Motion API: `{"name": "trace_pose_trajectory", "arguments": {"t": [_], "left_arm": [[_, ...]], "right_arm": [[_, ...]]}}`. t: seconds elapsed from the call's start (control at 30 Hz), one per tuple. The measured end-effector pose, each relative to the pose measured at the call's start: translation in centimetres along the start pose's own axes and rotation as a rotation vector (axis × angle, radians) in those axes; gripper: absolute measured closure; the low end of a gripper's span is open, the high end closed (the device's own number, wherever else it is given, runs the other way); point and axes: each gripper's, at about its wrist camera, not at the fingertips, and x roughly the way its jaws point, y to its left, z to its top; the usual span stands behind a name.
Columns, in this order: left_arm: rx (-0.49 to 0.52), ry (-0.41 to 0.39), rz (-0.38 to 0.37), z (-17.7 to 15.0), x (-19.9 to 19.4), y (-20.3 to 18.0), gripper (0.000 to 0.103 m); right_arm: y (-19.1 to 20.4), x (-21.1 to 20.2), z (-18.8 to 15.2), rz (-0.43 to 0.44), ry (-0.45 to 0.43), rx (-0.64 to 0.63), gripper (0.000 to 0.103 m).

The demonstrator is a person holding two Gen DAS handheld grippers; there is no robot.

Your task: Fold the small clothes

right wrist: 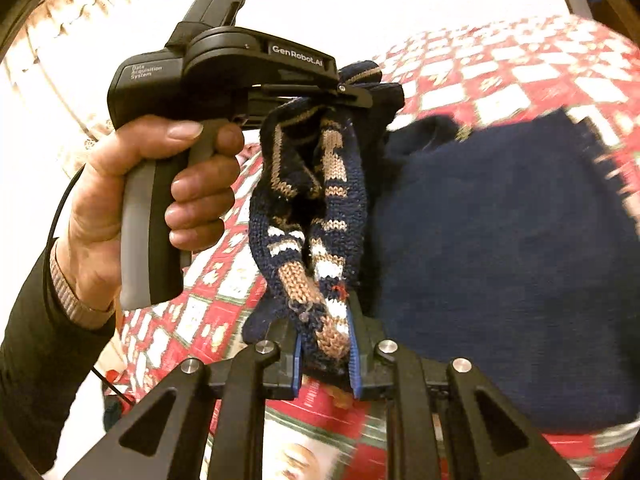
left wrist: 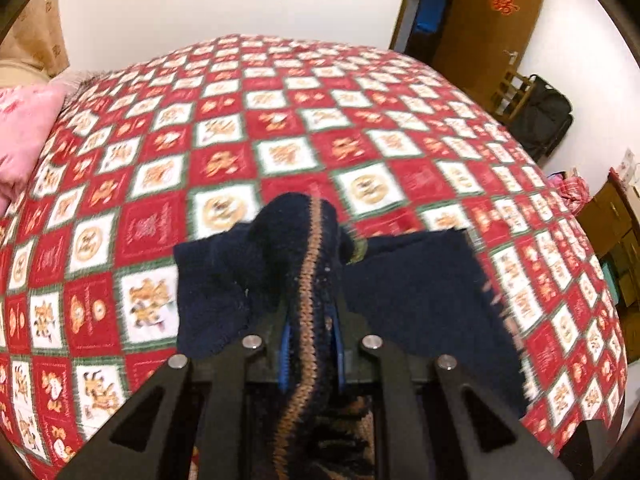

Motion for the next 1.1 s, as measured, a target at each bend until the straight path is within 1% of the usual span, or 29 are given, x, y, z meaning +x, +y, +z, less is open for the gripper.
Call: {"name": "trace_pose_trajectory", "arguments": {"t": [0.07,0.13,0.3,0.43,0.5,0.6,0.63,0.73,0.8,0.83,0.87,0.9,0.93,0.97,1.03,1.1], "left_arm": [[0.015,-0.002,-0.02,0.7,0.2,-2.1,0.086],[0.033,-0.004,-0.041,1.0,0.5,-3.9,0.086],[0.068,0.024,-0.067,1.7,3.6,-8.6,0.086],[0.074,0.062,-0.088,1.2,6.2,-11.3,0.086],[0.099,0.078,-0.097,0.7,7.5,-12.8,0.086],[0.156,0.077,-0.092,0.1,8.4,-15.0,0.081],[0.179,0.068,-0.091,-0.2,8.3,-15.8,0.081],[0.231,0.017,-0.128,-0.6,6.4,-16.8,0.08],[0.273,-0.054,-0.139,-1.0,3.9,-17.0,0.069],[0.295,-0.092,-0.116,-1.4,2.7,-16.9,0.05],[0.311,-0.129,-0.072,-1.9,1.5,-16.4,0.038],[0.31,-0.148,-0.05,-2.2,0.8,-15.8,0.037],[0.31,-0.171,-0.026,-2.9,-0.2,-14.6,0.037],[0.314,-0.182,0.011,-3.5,-0.8,-13.3,0.037],[0.299,-0.198,0.097,-4.7,-1.1,-11.0,0.036],[0.285,-0.21,0.174,-6.4,-1.2,-8.4,0.036]], "right_arm": [[-1.3,-1.9,0.2,-0.021,-0.012,0.003,0.085],[-3.2,-3.0,0.6,-0.04,-0.022,0.031,0.085],[-6.8,-5.8,-0.3,-0.093,-0.048,0.107,0.085],[-10.4,-7.2,-1.6,-0.126,-0.045,0.17,0.086],[-11.4,-7.3,-2.3,-0.132,-0.037,0.203,0.086],[-12.6,-7.9,-3.2,-0.131,-0.017,0.243,0.085],[-12.7,-8.1,-3.6,-0.125,-0.009,0.248,0.085],[-12.5,-8.0,-3.9,-0.124,0.001,0.254,0.085],[-12.9,-7.7,-4.0,-0.108,0.004,0.277,0.085],[-13.1,-7.6,-4.0,-0.1,0.002,0.288,0.083],[-13.1,-8.0,-3.9,-0.102,-0.007,0.294,0.079],[-13.1,-8.4,-3.9,-0.115,-0.024,0.293,0.075],[-13.0,-9.2,-3.6,-0.132,-0.054,0.286,0.066],[-13.1,-10.0,-3.2,-0.137,-0.082,0.278,0.053],[-12.7,-11.3,-1.9,-0.146,-0.139,0.287,0.041],[-12.5,-11.6,0.1,-0.122,-0.178,0.291,0.04]]}}
